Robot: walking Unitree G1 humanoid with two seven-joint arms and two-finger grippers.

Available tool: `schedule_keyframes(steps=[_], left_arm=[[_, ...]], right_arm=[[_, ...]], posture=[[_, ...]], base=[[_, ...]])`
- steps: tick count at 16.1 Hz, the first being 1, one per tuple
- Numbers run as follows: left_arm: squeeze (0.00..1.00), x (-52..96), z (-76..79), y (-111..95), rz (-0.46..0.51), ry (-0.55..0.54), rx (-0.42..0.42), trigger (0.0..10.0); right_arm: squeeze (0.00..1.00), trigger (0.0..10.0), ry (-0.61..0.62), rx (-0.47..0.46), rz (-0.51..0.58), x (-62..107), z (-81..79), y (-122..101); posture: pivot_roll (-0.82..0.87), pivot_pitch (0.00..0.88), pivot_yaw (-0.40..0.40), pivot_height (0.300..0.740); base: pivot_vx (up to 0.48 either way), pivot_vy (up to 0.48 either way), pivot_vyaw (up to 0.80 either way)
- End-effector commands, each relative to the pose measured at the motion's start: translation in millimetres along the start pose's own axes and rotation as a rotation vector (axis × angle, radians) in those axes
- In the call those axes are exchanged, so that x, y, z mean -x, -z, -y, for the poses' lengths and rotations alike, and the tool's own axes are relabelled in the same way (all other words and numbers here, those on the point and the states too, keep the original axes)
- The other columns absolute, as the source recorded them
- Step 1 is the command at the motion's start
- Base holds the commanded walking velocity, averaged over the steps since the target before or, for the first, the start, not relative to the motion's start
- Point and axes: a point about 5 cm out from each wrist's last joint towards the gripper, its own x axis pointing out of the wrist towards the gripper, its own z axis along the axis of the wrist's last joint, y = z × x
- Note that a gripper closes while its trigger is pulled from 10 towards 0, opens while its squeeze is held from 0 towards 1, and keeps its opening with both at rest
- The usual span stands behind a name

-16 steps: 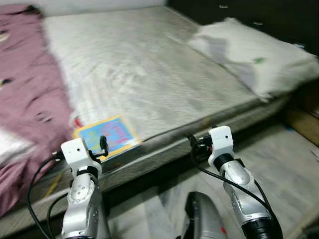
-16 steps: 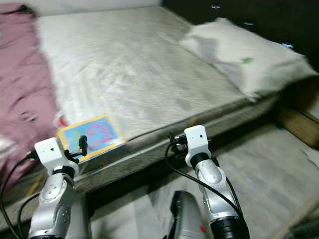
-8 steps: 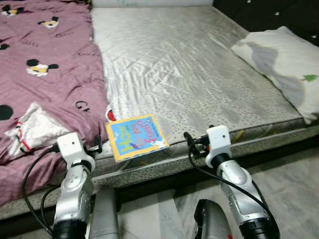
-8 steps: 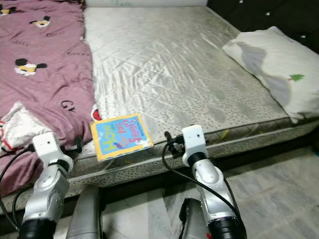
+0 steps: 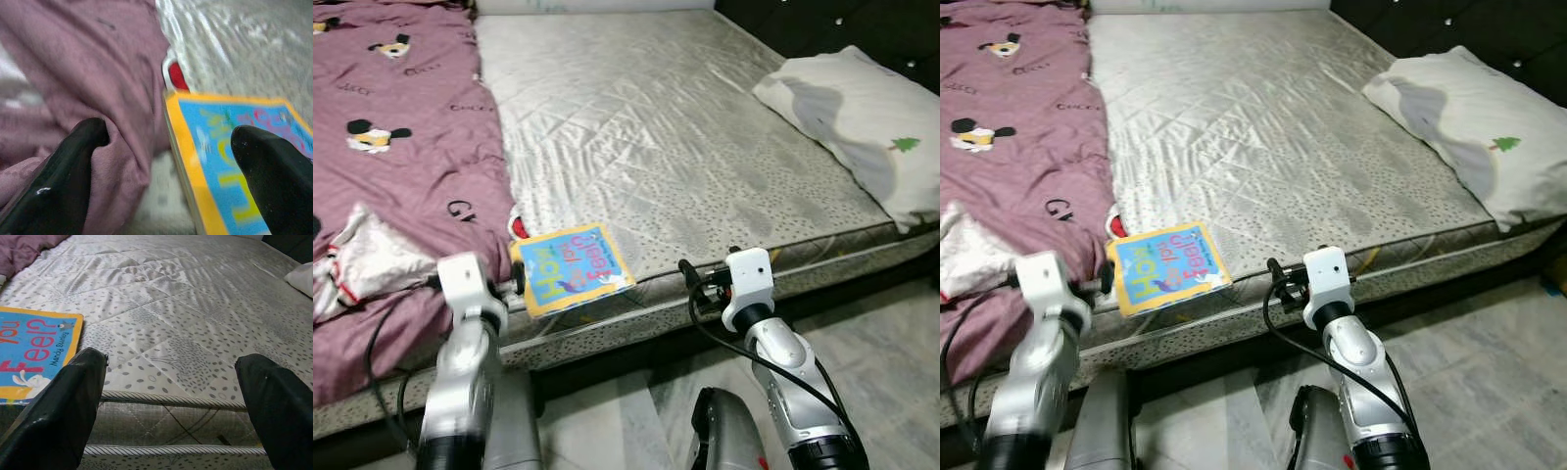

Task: Clean up the room

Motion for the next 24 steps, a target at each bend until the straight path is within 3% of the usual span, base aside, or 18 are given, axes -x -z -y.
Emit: schedule_keyframes(steps=[1,3,7,10,12,13,14,16,20,24], left_arm=[[0.0,6.1,2.0,-1,0.001,0.016,-0.013,10.0],[0.0,27.4,-3.0,5,0.017,0.034,-0.033,10.0],[0.0,43.6,-5.3,-12,0.142,0.07,-0.051,10.0],[0.0,26.7,9.9,-50,0.263,0.118,-0.03,10.0],[0.0,19.5,15.4,-55,0.264,0.145,-0.031,10.0],[0.0,14.5,15.3,-53,0.246,0.148,-0.034,10.0],[0.0,3.1,14.3,-39,0.124,0.145,-0.04,10.0],[0.0,-9.2,19.1,-24,0.009,0.181,-0.06,10.0],[0.0,-33.5,27.1,-5,-0.1,0.199,0.108,10.0],[0.0,-39.7,31.5,1,-0.152,0.23,0.158,10.0]], right_arm=[[0.0,10.0,0.0,-0.004,0.01,0.3,2.4,-4],[0.0,10.0,-0.015,-0.012,0.009,-0.7,0.4,-3],[0.0,10.0,-0.026,-0.021,0.016,-5.4,-0.7,-5],[0.0,10.0,-0.024,-0.023,0.021,-7.0,-0.4,-6],[0.0,10.0,-0.022,-0.023,0.023,-6.8,-0.1,-6],[0.0,10.0,-0.019,-0.024,0.025,-6.8,0.2,-6],[0.0,10.0,-0.014,-0.025,0.028,-7.1,0.5,-7],[0.0,10.0,-0.014,-0.022,0.029,-6.7,0.2,-7],[0.0,10.0,-0.003,-0.008,0.031,-3.7,3.1,-8],[0.0,10.0,0.009,0.012,0.035,-0.8,8.0,-10]], posture=[[-0.02,0.101,-0.082,0.523],[0.02,0.098,-0.088,0.523],[0.02,0.095,-0.089,0.523],[0.02,0.089,-0.086,0.523],[0.02,0.087,-0.083,0.523],[0.01,0.085,-0.081,0.523],[0.01,0.084,-0.08,0.523],[0.0,0.085,-0.078,0.523],[-0.03,0.09,-0.076,0.523],[-0.05,0.099,-0.069,0.523]], base=[[0.0,0.0,0.0],[0.0,0.0,0.0],[0.0,0.0,0.0],[0.0,0.0,0.0],[0.0,0.0,0.0],[0.0,0.0,0.0],[0.0,0.0,0.0],[0.0,0.0,0.0],[0.0,0.0,0.0],[0.0,0.0,0.0]])
